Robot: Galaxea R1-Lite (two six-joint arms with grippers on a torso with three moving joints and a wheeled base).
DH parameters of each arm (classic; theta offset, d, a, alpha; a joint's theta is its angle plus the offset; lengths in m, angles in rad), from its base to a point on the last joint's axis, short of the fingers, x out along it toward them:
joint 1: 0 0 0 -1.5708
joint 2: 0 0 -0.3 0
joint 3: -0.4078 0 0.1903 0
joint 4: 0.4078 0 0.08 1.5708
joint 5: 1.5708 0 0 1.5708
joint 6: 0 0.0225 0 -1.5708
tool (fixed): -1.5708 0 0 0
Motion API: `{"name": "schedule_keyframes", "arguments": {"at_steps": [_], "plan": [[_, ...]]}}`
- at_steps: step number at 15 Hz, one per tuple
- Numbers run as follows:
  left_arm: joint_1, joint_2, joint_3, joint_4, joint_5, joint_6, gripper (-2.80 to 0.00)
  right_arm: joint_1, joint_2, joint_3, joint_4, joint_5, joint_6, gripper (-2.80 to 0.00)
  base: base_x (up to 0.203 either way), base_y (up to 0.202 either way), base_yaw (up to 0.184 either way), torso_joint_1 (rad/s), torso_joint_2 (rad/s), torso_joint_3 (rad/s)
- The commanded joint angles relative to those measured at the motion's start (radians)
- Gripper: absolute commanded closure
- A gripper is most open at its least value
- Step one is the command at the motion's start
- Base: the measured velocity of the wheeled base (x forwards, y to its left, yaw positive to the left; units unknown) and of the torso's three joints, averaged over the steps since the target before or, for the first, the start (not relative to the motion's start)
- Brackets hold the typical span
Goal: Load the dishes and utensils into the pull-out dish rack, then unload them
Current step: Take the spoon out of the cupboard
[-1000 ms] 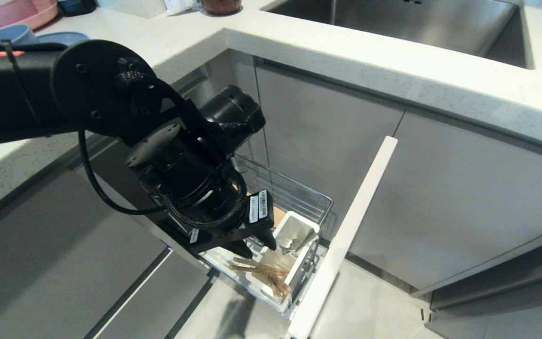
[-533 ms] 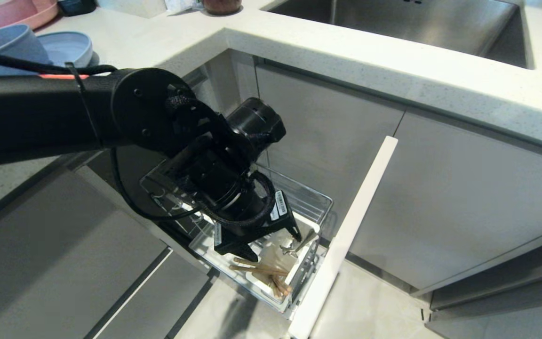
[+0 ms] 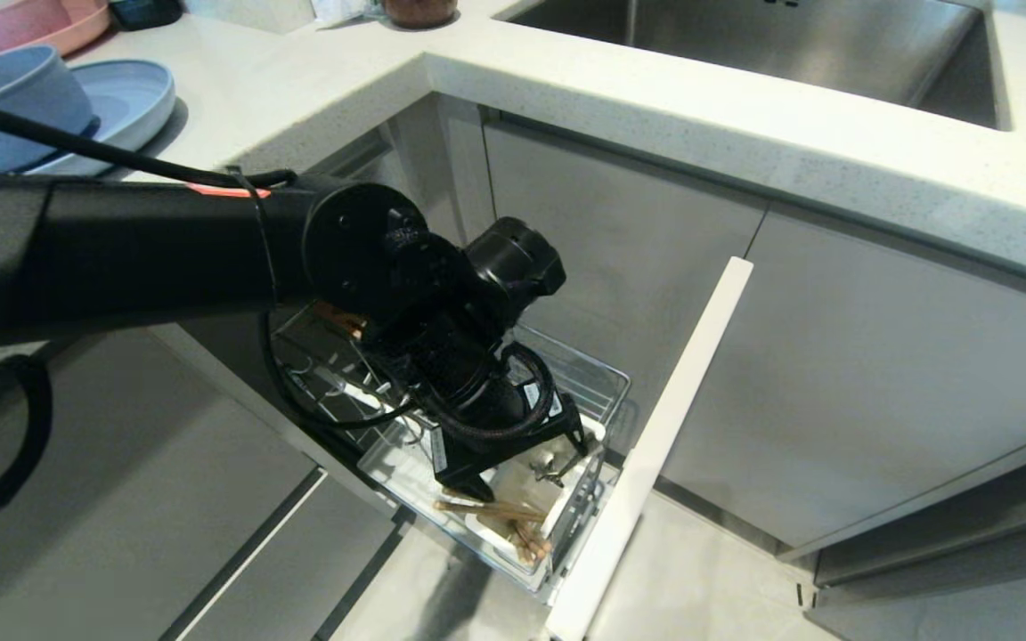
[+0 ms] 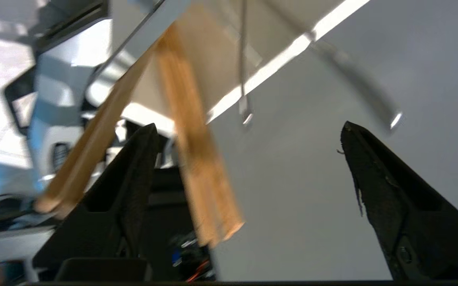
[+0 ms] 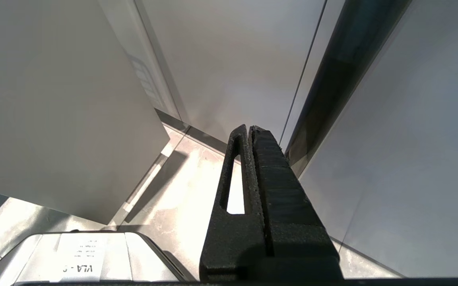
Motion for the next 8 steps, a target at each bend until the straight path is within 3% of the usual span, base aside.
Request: {"name": "schedule_keyframes", "arguments": {"at_steps": [1, 8], "plan": [[0.000, 0.028, 0.003, -0.017, 0.010, -0.022, -2.80, 0.000, -0.004, 0.002, 0.000, 0.000, 0.000, 0.00, 0.000, 0.000, 0.000, 0.000, 0.00, 0.000], [0.000, 0.069, 0.003, -0.036, 0.019, -0.040, -2.80, 0.000, -0.004, 0.002, 0.000, 0.000, 0.000, 0.00, 0.000, 0.000, 0.000, 0.000, 0.00, 0.000]]}}
